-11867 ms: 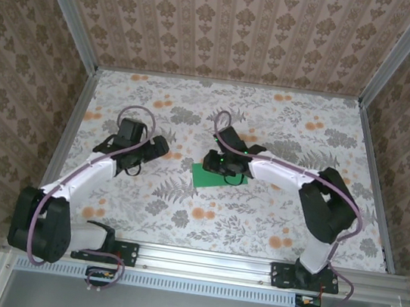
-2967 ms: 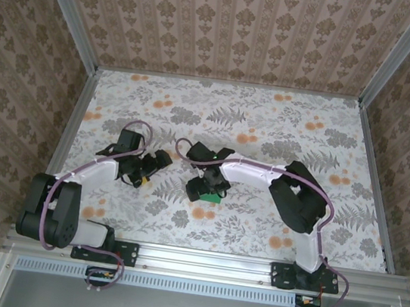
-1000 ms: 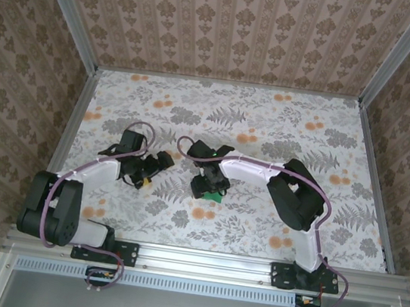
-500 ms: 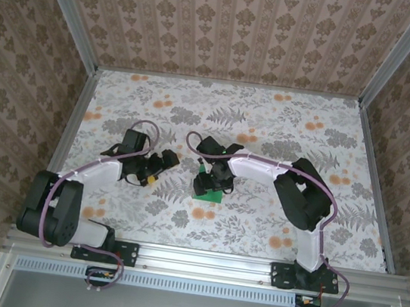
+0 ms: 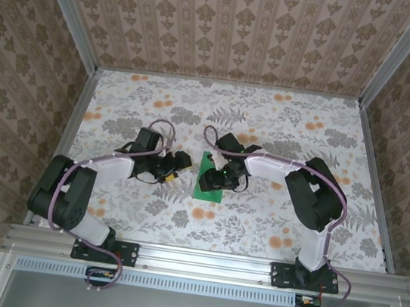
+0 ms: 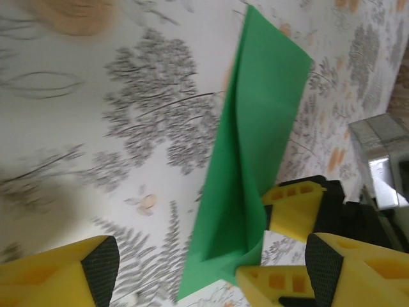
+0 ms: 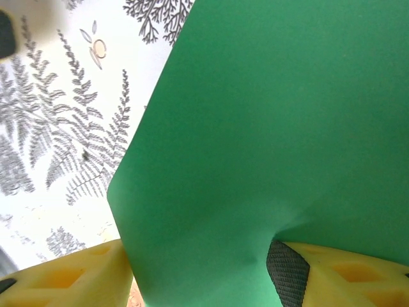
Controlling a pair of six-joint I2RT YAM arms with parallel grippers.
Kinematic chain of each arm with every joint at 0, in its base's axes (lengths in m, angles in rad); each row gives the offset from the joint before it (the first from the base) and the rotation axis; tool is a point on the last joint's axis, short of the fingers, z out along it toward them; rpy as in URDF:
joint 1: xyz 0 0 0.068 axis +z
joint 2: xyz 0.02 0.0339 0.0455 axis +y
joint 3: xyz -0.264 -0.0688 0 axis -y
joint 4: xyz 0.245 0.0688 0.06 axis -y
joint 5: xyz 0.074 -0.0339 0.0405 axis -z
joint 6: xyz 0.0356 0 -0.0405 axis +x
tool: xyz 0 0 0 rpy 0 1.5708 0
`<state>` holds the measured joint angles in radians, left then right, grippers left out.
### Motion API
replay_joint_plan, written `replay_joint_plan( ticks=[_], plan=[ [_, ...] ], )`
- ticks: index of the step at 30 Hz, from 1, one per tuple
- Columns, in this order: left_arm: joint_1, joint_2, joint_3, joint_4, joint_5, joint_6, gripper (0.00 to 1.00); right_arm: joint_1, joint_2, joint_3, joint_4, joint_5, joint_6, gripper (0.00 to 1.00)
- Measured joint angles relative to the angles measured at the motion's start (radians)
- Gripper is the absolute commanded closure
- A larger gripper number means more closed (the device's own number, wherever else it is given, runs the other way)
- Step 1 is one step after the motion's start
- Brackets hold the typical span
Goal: Fold a paper plane with a square sheet of paper (pick it up from the middle)
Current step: Fold the triangle a second time at the center of the table.
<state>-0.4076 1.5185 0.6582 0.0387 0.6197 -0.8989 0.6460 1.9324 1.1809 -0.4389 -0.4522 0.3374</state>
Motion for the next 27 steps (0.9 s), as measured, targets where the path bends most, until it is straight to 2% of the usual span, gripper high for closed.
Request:
replay_joint_plan(
  ticks=[3, 13, 23, 27],
  plan=[
    [-0.022, 0.061, 0.024, 0.05, 0.034, -0.024, 0.35, -0.021, -0.002, -0.016, 0.023, -0.052, -0.007, 0.35],
    [-0.102, 0.214, 0.122, 0.134, 0.089, -0.077, 0.43, -0.045, -0.003, -0.031, 0.044, -0.114, -0.029, 0.34],
    [-0.11, 0.285, 0.153, 0.157, 0.092, -0.112, 0.52, -0.046, -0.019, -0.051, 0.067, -0.142, -0.053, 0.24],
    [-0.11, 0.289, 0.153, 0.156, 0.088, -0.116, 0.57, -0.046, -0.029, -0.063, 0.084, -0.147, -0.056, 0.26]
  ],
)
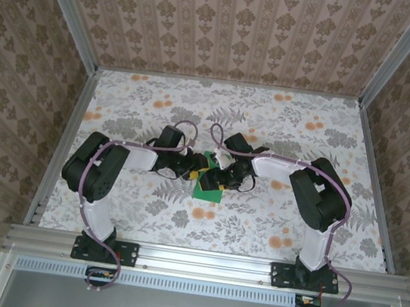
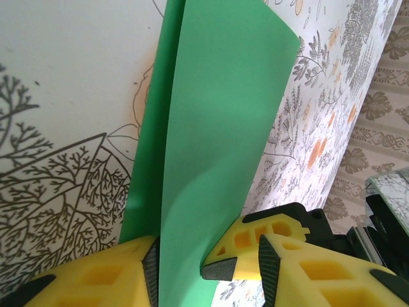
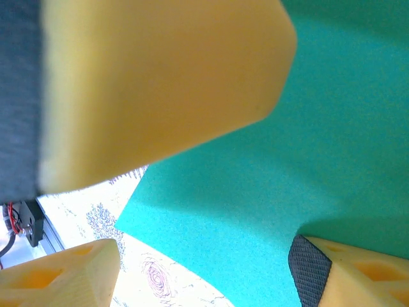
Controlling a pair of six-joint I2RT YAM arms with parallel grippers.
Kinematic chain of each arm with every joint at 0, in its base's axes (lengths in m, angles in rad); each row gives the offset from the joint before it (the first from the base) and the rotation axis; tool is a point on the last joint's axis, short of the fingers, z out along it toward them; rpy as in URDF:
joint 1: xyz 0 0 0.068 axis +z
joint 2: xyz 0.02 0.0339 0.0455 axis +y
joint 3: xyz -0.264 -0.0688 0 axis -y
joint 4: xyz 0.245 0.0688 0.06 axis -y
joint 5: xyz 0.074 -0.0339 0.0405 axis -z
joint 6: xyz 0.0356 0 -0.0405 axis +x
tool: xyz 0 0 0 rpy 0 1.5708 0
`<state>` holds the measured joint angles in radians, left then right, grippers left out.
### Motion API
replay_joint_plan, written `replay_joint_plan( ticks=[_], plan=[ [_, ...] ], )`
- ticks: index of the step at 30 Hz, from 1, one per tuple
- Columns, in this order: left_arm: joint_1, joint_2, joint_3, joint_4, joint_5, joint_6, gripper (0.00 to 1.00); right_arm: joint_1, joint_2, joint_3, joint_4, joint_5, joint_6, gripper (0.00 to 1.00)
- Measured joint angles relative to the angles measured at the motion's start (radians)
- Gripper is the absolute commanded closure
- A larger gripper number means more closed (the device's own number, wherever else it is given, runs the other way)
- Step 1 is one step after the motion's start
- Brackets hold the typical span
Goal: Fold a paper plane with a square sheet of paper (pick it up from the middle)
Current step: Fold the triangle a second time at the center of the table.
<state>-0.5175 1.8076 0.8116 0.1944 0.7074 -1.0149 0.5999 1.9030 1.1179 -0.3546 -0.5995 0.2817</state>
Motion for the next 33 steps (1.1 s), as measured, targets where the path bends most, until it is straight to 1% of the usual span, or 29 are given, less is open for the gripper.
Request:
replay_joint_plan(
  ticks=[2, 5, 8, 12, 16, 19, 21, 26, 33],
  plan=[
    [0.0, 0.005, 0.001, 0.0, -0.001, -0.002, 0.6, -0.001, -0.005, -0.006, 0.013, 0.0, 0.001, 0.27],
    [0.001, 0.006, 0.001, -0.004, -0.005, -0.002, 0.62, -0.002, -0.011, -0.016, 0.047, 0.015, 0.008, 0.33],
    [0.001, 0.006, 0.001, -0.011, -0.012, -0.002, 0.65, -0.003, -0.031, -0.032, 0.081, 0.068, 0.029, 0.42],
    [0.0, 0.006, 0.003, -0.024, -0.023, 0.006, 0.68, -0.011, -0.095, -0.047, 0.098, 0.151, 0.071, 0.56],
    [-0.001, 0.006, 0.005, -0.034, -0.029, 0.018, 0.7, -0.013, -0.143, -0.045, 0.109, 0.222, 0.112, 0.67],
    [-0.001, 0.006, 0.008, -0.044, -0.034, 0.024, 0.71, -0.013, -0.127, -0.029, 0.091, 0.27, 0.142, 0.73],
    [-0.001, 0.006, 0.008, -0.045, -0.034, 0.024, 0.71, -0.013, -0.095, -0.002, 0.076, 0.295, 0.161, 0.75],
    [-0.001, 0.006, 0.008, -0.051, -0.036, 0.032, 0.72, -0.013, -0.002, 0.058, 0.053, 0.335, 0.201, 0.76],
    [-0.011, -0.017, 0.003, -0.068, -0.038, 0.04, 0.66, -0.014, 0.036, 0.081, 0.023, 0.363, 0.246, 0.76]
  ],
)
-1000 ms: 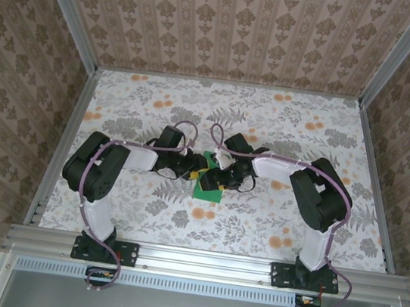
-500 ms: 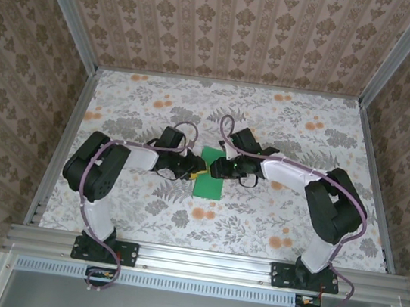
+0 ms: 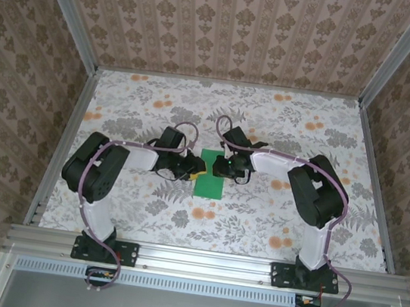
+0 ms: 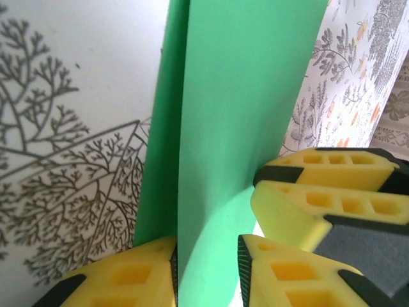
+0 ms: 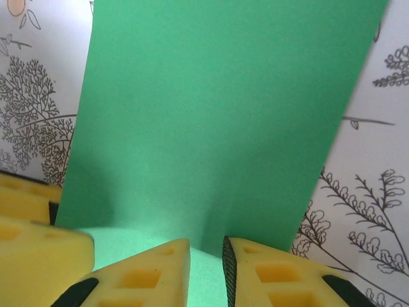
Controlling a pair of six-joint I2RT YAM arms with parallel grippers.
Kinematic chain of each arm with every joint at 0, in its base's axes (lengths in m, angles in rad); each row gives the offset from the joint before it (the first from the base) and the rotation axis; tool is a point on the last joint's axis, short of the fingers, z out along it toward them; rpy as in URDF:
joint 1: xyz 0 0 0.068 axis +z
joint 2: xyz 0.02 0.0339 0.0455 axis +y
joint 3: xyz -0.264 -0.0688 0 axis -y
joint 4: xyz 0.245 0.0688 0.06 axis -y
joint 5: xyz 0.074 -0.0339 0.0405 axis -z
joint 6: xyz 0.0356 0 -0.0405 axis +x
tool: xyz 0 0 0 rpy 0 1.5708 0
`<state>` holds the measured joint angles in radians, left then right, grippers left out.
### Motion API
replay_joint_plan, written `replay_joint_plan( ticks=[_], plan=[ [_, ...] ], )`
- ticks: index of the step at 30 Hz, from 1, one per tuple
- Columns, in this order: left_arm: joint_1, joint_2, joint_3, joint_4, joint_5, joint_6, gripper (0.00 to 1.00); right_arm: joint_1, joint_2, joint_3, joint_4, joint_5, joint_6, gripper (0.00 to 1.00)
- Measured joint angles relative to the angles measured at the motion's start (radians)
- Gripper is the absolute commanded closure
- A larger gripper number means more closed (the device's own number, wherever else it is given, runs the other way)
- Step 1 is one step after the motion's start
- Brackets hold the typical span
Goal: Fold a paper plane with a square sheet of paper (pick it up from the middle)
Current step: Fold the triangle a second time at the center of the table.
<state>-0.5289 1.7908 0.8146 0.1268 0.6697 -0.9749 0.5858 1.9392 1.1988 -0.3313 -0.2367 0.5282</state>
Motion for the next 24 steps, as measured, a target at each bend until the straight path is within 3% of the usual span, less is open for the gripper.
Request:
replay_joint_plan(
  ticks=[11, 24],
  plan=[
    [-0.086, -0.101, -0.103, 0.019, 0.031, -0.02, 0.68, -0.003, 0.009, 0.013, -0.018, 0.01, 0.034, 0.77],
    [-0.092, -0.177, -0.136, 0.058, 0.032, -0.029, 0.73, -0.006, 0.014, 0.02, -0.028, 0.005, 0.049, 0.76]
  ],
)
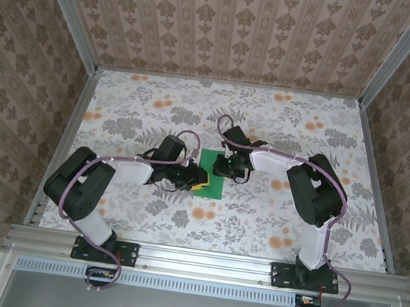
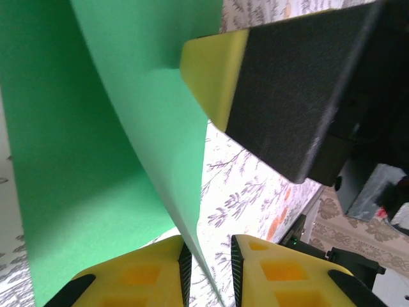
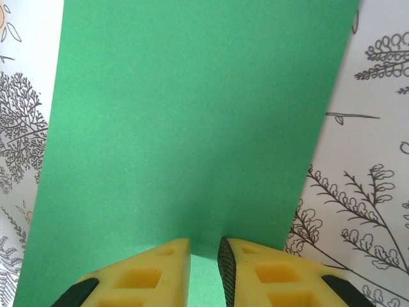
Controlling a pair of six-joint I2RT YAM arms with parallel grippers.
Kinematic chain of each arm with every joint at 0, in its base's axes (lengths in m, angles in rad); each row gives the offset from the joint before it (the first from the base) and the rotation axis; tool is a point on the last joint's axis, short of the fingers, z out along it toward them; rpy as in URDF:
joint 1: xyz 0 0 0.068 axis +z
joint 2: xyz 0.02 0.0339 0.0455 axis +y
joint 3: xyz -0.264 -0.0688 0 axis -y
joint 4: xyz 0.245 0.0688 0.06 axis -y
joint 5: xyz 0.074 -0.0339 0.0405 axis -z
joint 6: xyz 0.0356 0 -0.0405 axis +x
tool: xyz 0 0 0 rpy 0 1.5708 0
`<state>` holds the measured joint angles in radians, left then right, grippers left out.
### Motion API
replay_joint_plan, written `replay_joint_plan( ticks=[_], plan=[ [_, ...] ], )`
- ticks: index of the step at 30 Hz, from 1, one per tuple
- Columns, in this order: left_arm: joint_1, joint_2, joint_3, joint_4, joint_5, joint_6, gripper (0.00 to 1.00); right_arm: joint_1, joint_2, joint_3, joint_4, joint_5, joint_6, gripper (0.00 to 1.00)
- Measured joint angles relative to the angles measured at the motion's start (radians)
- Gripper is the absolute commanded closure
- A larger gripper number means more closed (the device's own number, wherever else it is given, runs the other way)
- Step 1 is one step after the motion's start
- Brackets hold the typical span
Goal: Fold a paper plane with a square sheet of paper (pick it up from the middle)
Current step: Fold the triangle a second time at the center of the table.
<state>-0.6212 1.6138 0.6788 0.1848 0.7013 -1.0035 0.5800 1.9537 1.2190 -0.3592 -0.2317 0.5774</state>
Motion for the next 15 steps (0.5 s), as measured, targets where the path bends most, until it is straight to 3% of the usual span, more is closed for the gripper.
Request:
replay_joint_plan(
  ticks=[8, 15],
  plan=[
    [0.0, 0.031, 0.002, 0.143, 0.029, -0.04, 0.7, -0.006, 0.006, 0.009, -0.01, -0.015, 0.003, 0.76],
    [0.001, 0.101, 0.007, 0.214, 0.04, -0.077, 0.57, -0.024, 0.006, 0.009, -0.008, -0.047, 0.004, 0.72]
  ],
)
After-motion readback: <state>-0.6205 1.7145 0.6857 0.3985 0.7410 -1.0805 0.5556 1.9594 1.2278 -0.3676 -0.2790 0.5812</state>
